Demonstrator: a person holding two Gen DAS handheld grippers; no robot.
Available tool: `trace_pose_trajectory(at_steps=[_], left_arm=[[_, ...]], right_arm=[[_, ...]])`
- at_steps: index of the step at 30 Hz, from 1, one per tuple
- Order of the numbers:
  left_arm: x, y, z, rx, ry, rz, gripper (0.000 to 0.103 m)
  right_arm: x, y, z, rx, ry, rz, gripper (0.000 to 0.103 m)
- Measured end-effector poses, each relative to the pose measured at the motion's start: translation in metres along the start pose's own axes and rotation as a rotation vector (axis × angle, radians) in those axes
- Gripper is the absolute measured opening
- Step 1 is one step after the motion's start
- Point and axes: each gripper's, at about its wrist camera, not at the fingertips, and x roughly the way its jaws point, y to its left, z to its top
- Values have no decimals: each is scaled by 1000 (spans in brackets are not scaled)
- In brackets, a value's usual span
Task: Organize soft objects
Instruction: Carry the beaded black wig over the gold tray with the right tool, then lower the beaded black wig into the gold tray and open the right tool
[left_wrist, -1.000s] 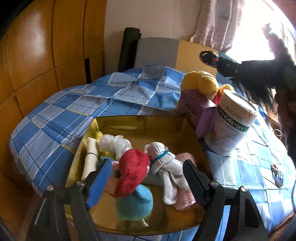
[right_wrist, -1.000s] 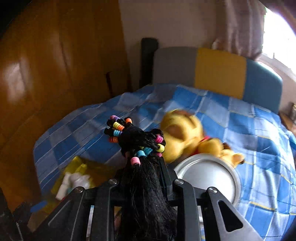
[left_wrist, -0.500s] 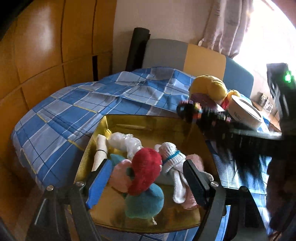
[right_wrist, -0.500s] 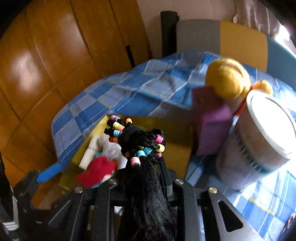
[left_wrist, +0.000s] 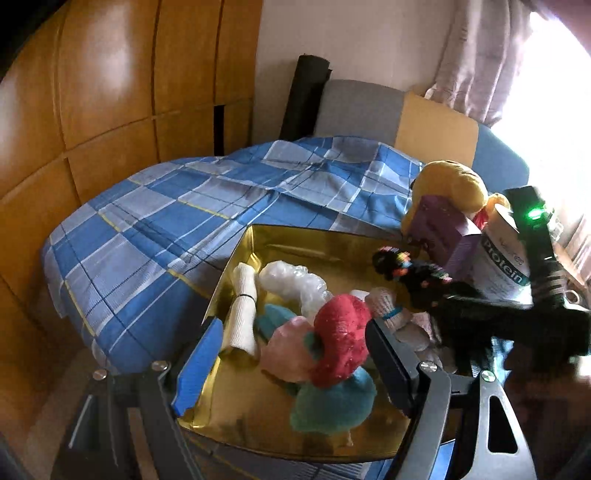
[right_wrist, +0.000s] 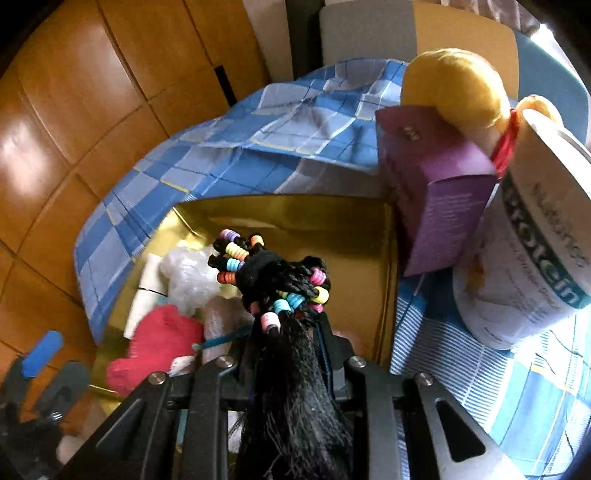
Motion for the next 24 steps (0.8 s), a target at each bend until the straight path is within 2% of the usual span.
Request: trace_pose_trajectory(at_steps=[6, 20, 22, 24], left_arm=[[3, -5, -1, 2, 18, -13, 83], [4, -7, -5, -1, 32, -20, 86], [5, -6, -5, -6, 36, -21, 86], [5, -7, -6, -1, 34, -13, 86]], right_arm=[[10, -10, -11, 30, 43, -18, 31], [-3, -16, -30, 40, 23, 2, 31], [-2, -11, -32, 8, 18, -19, 23], [0, -4, -33, -29, 19, -42, 21]])
